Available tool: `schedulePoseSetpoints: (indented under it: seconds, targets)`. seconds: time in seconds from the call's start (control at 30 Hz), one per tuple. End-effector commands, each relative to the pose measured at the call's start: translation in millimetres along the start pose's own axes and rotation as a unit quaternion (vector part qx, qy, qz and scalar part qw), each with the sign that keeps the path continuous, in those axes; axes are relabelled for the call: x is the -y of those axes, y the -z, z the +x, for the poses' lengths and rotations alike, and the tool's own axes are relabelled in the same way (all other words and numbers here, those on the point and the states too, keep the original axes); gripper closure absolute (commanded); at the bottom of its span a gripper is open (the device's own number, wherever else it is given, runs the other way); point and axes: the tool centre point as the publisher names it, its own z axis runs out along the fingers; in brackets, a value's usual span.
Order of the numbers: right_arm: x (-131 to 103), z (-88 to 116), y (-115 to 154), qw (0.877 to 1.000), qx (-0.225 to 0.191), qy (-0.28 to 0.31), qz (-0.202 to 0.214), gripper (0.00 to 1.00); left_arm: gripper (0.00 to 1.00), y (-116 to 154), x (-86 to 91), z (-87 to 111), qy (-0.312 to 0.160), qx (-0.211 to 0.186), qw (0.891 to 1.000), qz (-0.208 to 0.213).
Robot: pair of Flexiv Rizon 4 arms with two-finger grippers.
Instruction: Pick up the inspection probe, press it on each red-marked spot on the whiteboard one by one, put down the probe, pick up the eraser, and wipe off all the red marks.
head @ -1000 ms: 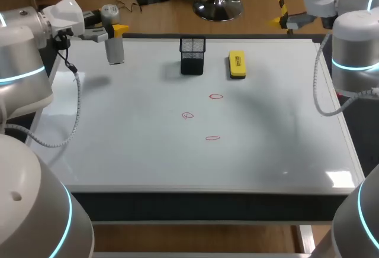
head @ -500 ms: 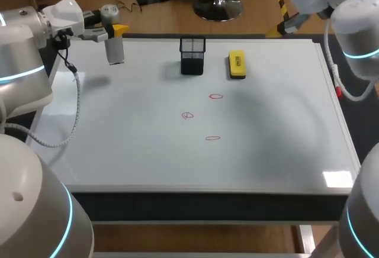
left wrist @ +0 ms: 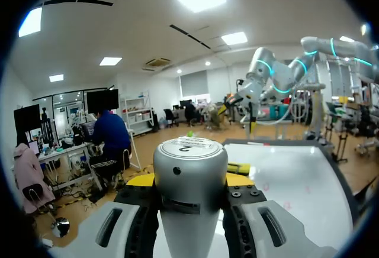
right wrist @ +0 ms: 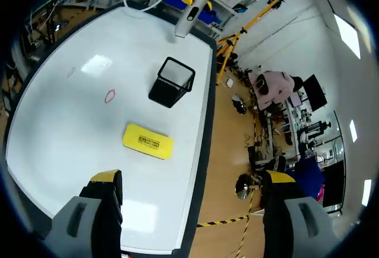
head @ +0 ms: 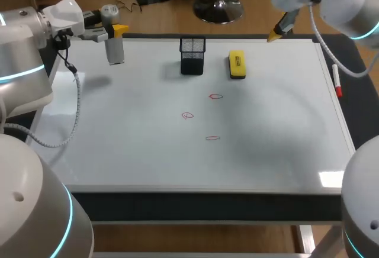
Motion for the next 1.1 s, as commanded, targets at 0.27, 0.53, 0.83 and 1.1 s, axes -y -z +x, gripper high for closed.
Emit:
schedulePoseSetpoints:
  seconds: [0.27,0.53,0.83,1.1]
  targets:
    - [-3.9,-7.2,-1.0,0.965,-0.19,0.167,0.067,0.0,1.0,-0.2,1.0,0.2,0.0,0.001,1.0,0.0]
    - [-3.9,-7.2,-1.0,0.965,-0.19,0.167,0.067,0.0,1.0,-0.2,1.0,0.2,0.0,0.001,1.0,0.0]
    - [-6.3,-5.0,-5.9,0.959,-0.202,0.189,0.065,0.0,1.0,-0.2,1.0,0.2,0.0,0.001,1.0,0.0]
    - [-6.0,24.0,-30.9,0.907,-0.261,0.328,0.041,0.0,1.0,-0.2,1.0,0.2,0.0,0.001,1.0,0.0]
